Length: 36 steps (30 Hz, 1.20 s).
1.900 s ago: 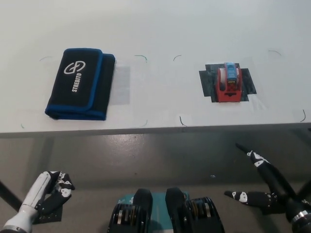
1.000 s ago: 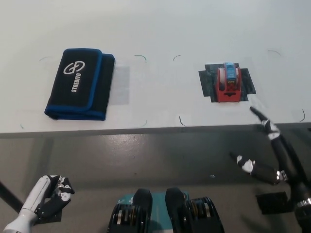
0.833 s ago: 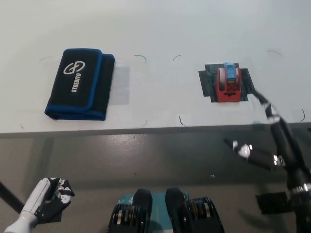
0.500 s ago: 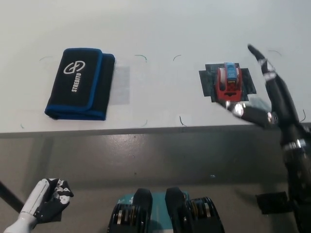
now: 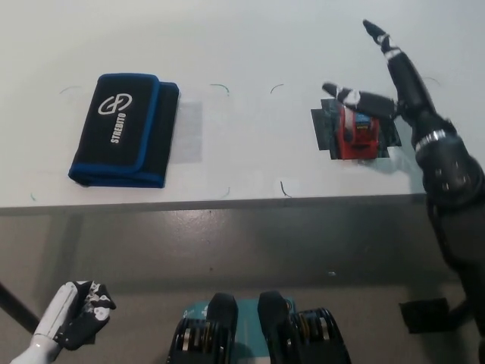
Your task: Use the right hand to move the tape on the right hand side to the notebook on the left hand side
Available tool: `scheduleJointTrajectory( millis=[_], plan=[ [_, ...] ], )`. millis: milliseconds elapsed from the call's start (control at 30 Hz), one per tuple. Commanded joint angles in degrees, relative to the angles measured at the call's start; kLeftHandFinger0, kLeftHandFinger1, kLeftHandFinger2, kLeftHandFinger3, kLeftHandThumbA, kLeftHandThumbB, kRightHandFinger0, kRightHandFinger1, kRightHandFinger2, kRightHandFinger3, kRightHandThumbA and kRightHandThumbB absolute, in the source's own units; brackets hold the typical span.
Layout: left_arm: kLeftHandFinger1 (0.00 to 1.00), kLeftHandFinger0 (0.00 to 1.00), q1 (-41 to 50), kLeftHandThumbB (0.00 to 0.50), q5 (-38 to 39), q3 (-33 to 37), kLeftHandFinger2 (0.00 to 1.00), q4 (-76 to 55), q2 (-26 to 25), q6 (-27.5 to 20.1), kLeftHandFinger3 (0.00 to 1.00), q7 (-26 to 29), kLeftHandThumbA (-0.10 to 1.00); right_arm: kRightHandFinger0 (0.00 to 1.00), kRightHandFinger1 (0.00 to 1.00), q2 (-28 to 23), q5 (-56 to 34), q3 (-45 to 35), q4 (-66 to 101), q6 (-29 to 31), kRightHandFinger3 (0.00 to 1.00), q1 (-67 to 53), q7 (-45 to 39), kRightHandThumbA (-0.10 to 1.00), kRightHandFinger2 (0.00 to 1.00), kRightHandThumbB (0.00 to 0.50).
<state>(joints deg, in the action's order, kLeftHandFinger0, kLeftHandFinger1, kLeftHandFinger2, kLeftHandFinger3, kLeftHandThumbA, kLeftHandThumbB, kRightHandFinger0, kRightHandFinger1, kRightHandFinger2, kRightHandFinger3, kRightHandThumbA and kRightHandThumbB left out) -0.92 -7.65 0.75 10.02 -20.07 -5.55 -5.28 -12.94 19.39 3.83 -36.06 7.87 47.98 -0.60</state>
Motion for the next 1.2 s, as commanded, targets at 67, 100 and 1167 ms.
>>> scheduleJointTrajectory(
  millis=[67, 100, 1167],
  plan=[
    [0.02, 0.00, -0.2, 0.388, -0.1, -0.8, 0.19, -1.5, -0.3, -1.7, 0.35, 0.4, -0.10, 1.00, 1.00, -2.2, -1.3, 1.2, -6.5, 6.3, 1.00, 7.5, -0.5, 0.92, 1.00, 0.400],
    [0.02, 0.00, -0.2, 0.388, 0.1, -0.9, 0.20, -1.6, -0.2, -1.6, 0.35, 0.3, -0.10, 1.00, 1.00, -2.3, -1.6, 1.2, -7.5, 6.4, 1.00, 8.0, -0.8, 0.91, 1.00, 0.402],
    [0.11, 0.08, -1.8, 0.392, -0.5, -2.4, 0.24, -0.6, 0.3, -5.0, 0.35, 2.0, -0.10, 1.00, 1.00, -2.3, -8.2, -0.4, -25.9, 18.0, 1.00, 1.6, -2.6, 0.75, 1.00, 0.331]
  ],
)
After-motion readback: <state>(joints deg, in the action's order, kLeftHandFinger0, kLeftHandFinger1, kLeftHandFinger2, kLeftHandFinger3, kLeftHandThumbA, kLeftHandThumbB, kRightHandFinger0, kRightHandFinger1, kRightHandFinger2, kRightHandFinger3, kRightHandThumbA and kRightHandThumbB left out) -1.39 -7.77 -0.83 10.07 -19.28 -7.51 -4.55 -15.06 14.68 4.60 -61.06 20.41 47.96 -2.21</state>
